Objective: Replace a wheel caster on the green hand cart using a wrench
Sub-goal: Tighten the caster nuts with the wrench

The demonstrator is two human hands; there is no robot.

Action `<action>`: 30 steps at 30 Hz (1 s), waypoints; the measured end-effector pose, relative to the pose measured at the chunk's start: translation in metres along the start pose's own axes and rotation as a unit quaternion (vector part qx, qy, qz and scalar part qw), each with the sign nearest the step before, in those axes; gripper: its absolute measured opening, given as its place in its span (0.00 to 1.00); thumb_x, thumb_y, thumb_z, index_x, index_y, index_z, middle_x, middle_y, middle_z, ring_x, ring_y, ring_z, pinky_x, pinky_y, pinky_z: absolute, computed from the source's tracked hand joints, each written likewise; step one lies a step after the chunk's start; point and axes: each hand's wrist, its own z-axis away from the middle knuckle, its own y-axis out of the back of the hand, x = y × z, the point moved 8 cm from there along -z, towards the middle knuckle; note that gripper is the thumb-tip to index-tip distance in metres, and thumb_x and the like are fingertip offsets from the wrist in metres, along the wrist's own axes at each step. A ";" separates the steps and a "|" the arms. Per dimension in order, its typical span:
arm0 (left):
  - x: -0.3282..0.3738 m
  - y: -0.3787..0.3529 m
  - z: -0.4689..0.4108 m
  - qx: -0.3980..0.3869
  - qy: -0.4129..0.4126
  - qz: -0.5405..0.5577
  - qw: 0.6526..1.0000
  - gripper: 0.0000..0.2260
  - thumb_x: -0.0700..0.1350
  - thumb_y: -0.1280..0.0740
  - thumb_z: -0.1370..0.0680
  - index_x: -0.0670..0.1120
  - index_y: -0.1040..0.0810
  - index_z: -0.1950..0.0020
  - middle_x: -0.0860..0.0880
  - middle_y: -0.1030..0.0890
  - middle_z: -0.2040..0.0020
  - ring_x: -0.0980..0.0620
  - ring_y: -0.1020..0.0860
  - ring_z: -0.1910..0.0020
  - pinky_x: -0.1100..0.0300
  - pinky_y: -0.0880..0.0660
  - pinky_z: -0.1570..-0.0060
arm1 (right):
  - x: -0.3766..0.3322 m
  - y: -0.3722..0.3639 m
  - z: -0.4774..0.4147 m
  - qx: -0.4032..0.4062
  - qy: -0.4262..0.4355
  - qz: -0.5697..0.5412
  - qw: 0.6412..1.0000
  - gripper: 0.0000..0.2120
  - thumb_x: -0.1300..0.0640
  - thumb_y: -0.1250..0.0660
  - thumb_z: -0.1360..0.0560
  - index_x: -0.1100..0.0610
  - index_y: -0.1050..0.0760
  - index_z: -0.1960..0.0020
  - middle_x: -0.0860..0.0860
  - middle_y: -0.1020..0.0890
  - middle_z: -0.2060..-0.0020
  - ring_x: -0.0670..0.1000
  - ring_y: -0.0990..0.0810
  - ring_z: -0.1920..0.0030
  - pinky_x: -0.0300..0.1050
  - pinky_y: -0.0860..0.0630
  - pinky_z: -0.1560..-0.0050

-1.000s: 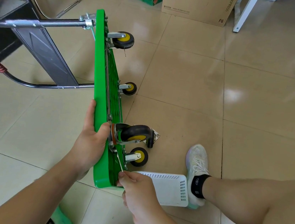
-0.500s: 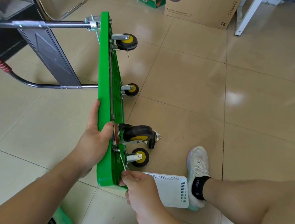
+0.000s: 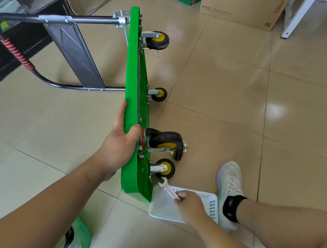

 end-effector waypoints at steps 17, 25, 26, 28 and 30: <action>-0.008 0.000 -0.008 0.006 -0.017 0.022 1.000 0.33 0.55 0.39 0.22 0.74 0.49 0.22 0.56 0.18 0.38 0.43 0.19 0.40 0.39 0.22 0.38 | 0.084 -0.033 -0.112 0.014 -0.154 0.118 0.981 0.08 0.62 0.39 0.21 0.54 0.25 0.56 0.48 0.23 0.67 0.46 0.25 0.69 0.37 0.37 0.76; -0.008 0.002 -0.009 -0.001 -0.023 0.014 1.000 0.32 0.56 0.39 0.22 0.74 0.49 0.22 0.57 0.20 0.36 0.44 0.18 0.41 0.40 0.20 0.39 | 0.068 -0.025 -0.094 0.027 -0.161 0.100 0.982 0.12 0.49 0.37 0.19 0.58 0.26 0.53 0.50 0.26 0.67 0.47 0.28 0.68 0.39 0.38 0.74; -0.008 0.001 -0.009 -0.001 -0.024 0.010 1.000 0.32 0.55 0.39 0.21 0.73 0.49 0.22 0.57 0.20 0.36 0.46 0.17 0.41 0.42 0.20 0.39 | 0.058 -0.020 -0.087 0.020 -0.154 0.095 0.983 0.13 0.48 0.35 0.20 0.58 0.26 0.55 0.50 0.26 0.66 0.48 0.28 0.68 0.40 0.36 0.73; -0.005 0.002 -0.006 0.004 -0.022 -0.009 1.000 0.31 0.54 0.39 0.18 0.71 0.50 0.21 0.57 0.20 0.35 0.48 0.17 0.42 0.43 0.20 0.39 | 0.026 -0.002 -0.069 0.017 -0.110 0.075 0.991 0.14 0.49 0.33 0.22 0.56 0.29 0.61 0.51 0.26 0.66 0.49 0.28 0.66 0.40 0.34 0.69; 0.001 0.004 -0.001 0.011 -0.013 -0.052 0.999 0.30 0.52 0.41 0.15 0.70 0.52 0.20 0.55 0.21 0.34 0.49 0.16 0.45 0.45 0.19 0.41 | -0.014 0.021 -0.047 0.009 -0.040 0.083 0.996 0.12 0.54 0.35 0.21 0.55 0.27 0.62 0.50 0.24 0.64 0.49 0.26 0.63 0.41 0.30 0.64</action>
